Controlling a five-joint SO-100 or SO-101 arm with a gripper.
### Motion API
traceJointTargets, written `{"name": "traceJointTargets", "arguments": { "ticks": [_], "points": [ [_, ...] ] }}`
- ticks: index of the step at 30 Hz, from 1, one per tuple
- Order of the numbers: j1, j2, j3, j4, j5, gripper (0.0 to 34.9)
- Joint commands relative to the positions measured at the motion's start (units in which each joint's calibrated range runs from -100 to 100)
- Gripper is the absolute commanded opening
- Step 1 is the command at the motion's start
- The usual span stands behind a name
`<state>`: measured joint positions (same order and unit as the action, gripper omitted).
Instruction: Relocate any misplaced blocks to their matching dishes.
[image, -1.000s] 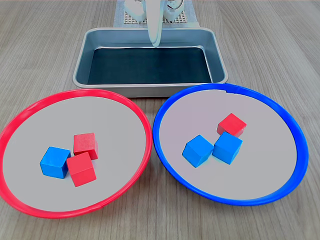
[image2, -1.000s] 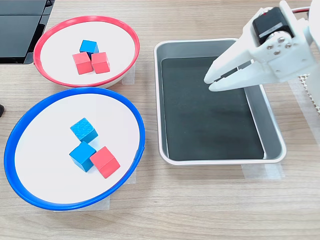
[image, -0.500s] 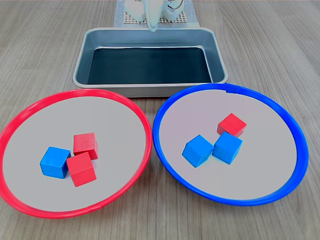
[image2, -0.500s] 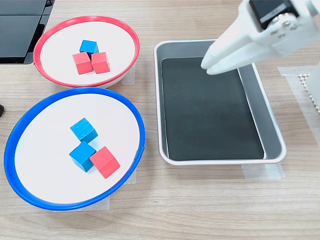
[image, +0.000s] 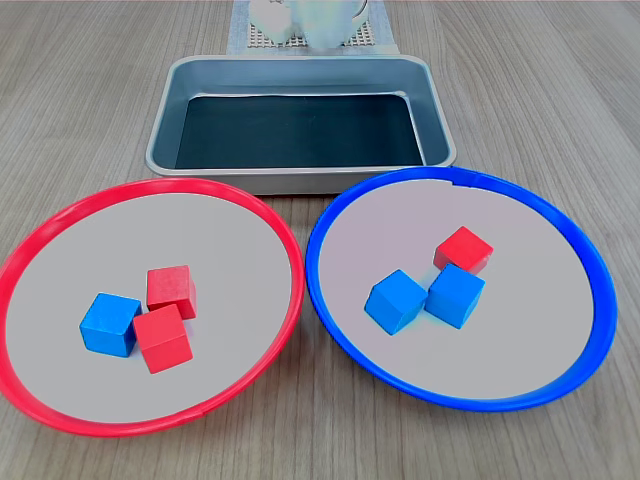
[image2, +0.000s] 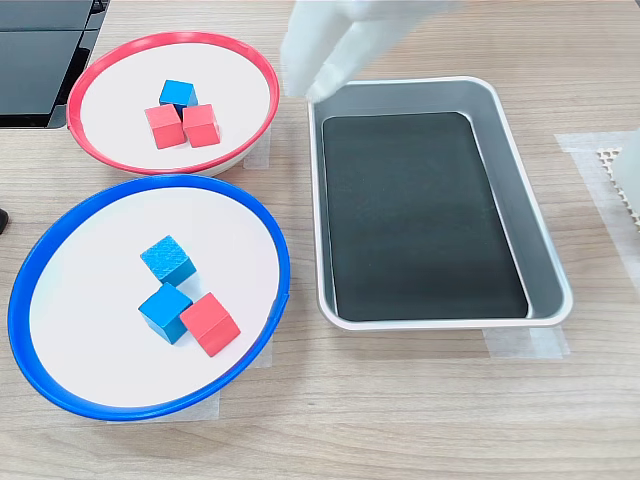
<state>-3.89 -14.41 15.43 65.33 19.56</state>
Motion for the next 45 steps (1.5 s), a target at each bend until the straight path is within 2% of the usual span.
{"name": "traceJointTargets", "arguments": {
  "ticks": [1,4,13,21,26,32,45],
  "points": [
    [-1.0,12.4,-21.2,7.6,0.4,5.0],
    [-2.2,23.5,-35.2,11.5,0.2,7.4],
    [-5.0,45.1,-60.3,15.2,-0.5,12.8],
    [-6.5,52.4,-62.7,15.8,-0.1,18.3],
    [-8.0,55.8,-64.7,18.3,-0.2,18.9],
    [-9.5,58.0,-64.9,18.0,-0.1,19.6],
    [-11.1,61.6,-66.0,18.4,0.0,18.6]
  ]
}}
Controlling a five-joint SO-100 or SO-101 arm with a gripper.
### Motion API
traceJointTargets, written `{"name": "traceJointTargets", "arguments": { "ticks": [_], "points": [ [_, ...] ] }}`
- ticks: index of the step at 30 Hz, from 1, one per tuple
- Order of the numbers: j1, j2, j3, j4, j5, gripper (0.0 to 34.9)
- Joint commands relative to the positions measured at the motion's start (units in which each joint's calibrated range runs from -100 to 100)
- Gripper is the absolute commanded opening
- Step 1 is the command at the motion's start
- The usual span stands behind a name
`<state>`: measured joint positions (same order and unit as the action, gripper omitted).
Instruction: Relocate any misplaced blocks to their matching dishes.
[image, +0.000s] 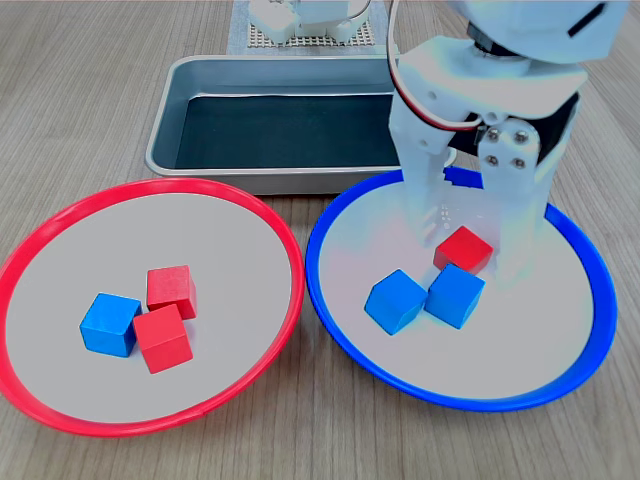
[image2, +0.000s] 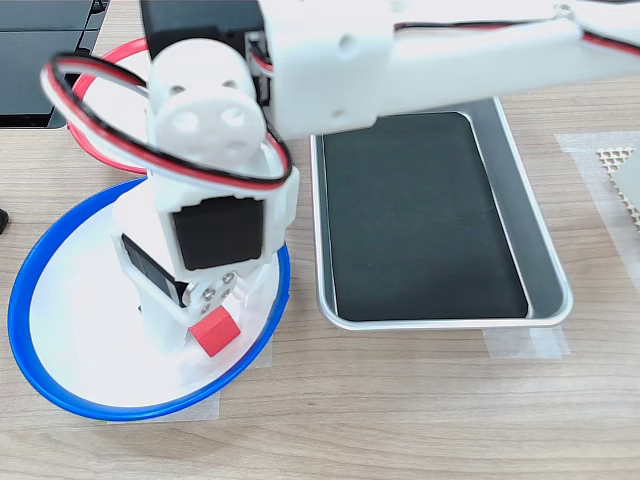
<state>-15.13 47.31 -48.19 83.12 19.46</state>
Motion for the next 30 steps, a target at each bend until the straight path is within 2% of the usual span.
{"name": "traceJointTargets", "arguments": {
  "ticks": [1,6,9,12,16,30],
  "points": [
    [0.1,0.1,-2.5,0.6,0.1,18.6],
    [-0.2,1.3,-3.1,0.6,0.3,16.9],
    [-0.3,1.8,-3.4,0.5,0.6,13.9],
    [-0.5,1.9,-3.5,0.5,0.9,9.1],
    [-1.1,1.9,-3.7,0.3,2.0,0.4],
    [-0.6,-5.9,-3.7,1.9,1.8,0.4]
  ]
}}
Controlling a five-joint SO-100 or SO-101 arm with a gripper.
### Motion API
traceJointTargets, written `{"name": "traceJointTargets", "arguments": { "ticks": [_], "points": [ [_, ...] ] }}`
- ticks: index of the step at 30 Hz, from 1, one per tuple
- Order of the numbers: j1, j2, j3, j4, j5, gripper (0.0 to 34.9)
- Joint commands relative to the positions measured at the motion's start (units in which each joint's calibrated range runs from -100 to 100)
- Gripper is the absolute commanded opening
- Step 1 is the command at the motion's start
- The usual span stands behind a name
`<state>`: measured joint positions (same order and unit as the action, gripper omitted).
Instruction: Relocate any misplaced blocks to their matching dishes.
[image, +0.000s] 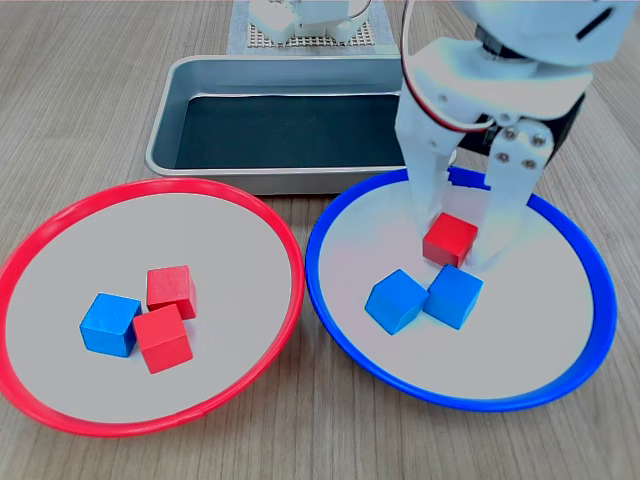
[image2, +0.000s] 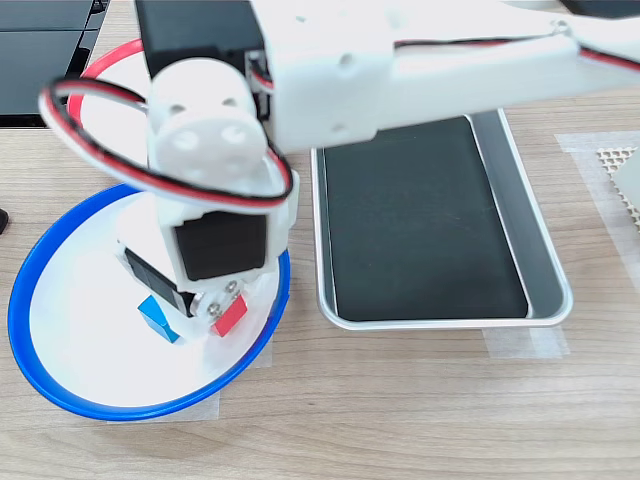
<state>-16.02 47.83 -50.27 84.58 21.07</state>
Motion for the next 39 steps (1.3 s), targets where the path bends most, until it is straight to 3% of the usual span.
{"name": "traceJointTargets", "arguments": {
  "ticks": [1,6,12,18,25,32,35,39],
  "points": [
    [0.7,-7.9,-1.6,0.4,0.3,0.4],
    [4.0,-13.0,-1.6,0.9,3.5,0.4],
    [13.1,-13.0,-3.0,2.2,10.5,0.4],
    [20.8,-10.3,-3.3,-2.7,13.7,0.4],
    [24.7,-4.1,-6.4,-6.5,14.2,0.4],
    [25.2,1.3,-8.0,-7.1,15.3,0.5],
    [24.5,1.9,-8.0,-6.8,15.3,2.0],
    [24.0,2.0,-8.7,-4.4,15.5,9.8]
  ]
}}
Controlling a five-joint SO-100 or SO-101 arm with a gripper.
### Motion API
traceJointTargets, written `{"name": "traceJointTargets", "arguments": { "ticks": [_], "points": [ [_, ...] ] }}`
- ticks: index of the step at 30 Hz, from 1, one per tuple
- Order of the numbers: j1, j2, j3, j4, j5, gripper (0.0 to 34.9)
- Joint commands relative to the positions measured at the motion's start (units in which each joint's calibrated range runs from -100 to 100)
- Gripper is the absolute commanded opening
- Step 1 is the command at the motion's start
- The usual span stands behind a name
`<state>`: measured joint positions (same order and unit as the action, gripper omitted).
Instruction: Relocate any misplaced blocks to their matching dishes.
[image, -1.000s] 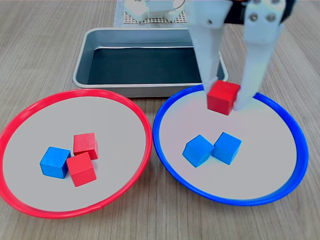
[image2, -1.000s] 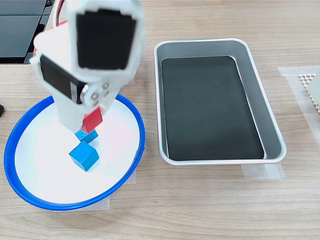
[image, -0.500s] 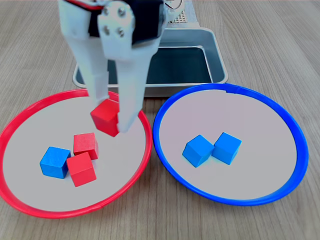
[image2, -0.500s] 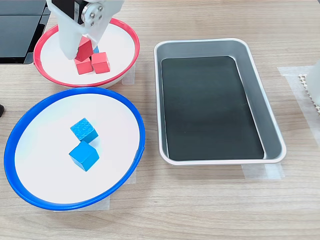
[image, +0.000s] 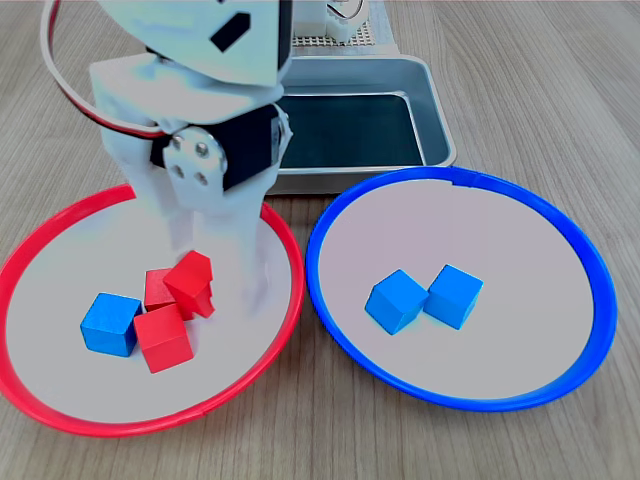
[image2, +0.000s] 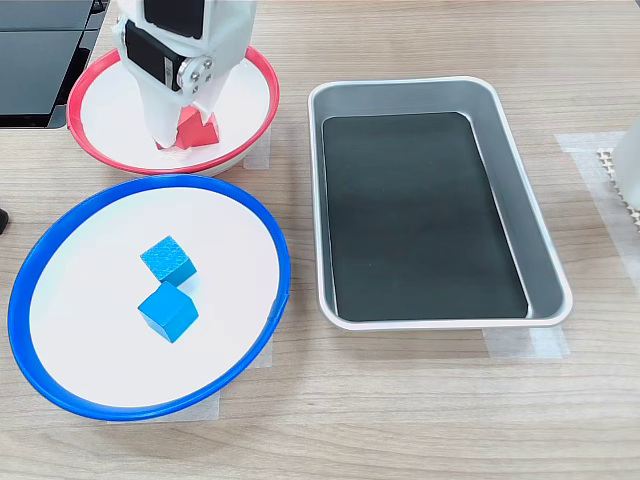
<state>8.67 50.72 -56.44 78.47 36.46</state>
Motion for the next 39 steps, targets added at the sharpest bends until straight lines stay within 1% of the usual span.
{"name": "traceJointTargets", "arguments": {
  "ticks": [1,4,6,7,9,11,14,16,19,21,22,24,28,32,35,39],
  "points": [
    [-0.7,-0.9,-2.9,2.5,0.2,12.2],
    [-0.6,-1.7,-3.0,3.2,0.5,14.1],
    [-0.4,-2.6,-3.2,3.1,0.5,16.0],
    [-0.3,-3.0,-3.4,3.0,0.5,16.2],
    [-0.1,-4.3,-3.5,2.0,0.2,15.4],
    [0.5,-6.6,-2.5,0.4,-0.5,13.8],
    [1.8,-10.2,0.0,-1.2,-2.4,13.7],
    [2.9,-13.0,3.7,-3.6,-5.2,14.2],
    [4.8,-16.7,8.8,-6.3,-10.8,15.8],
    [6.5,-18.9,12.2,-6.3,-14.7,20.1],
    [7.4,-20.0,14.2,-6.3,-16.4,21.3],
    [8.8,-21.4,17.2,-5.9,-19.2,23.1],
    [10.5,-22.0,19.5,-4.1,-24.0,24.2],
    [10.7,-20.6,19.0,-3.2,-27.6,23.9],
    [10.0,-16.8,13.1,1.0,-29.1,23.2],
    [9.1,-12.1,4.0,5.9,-30.3,23.1]
  ]
}}
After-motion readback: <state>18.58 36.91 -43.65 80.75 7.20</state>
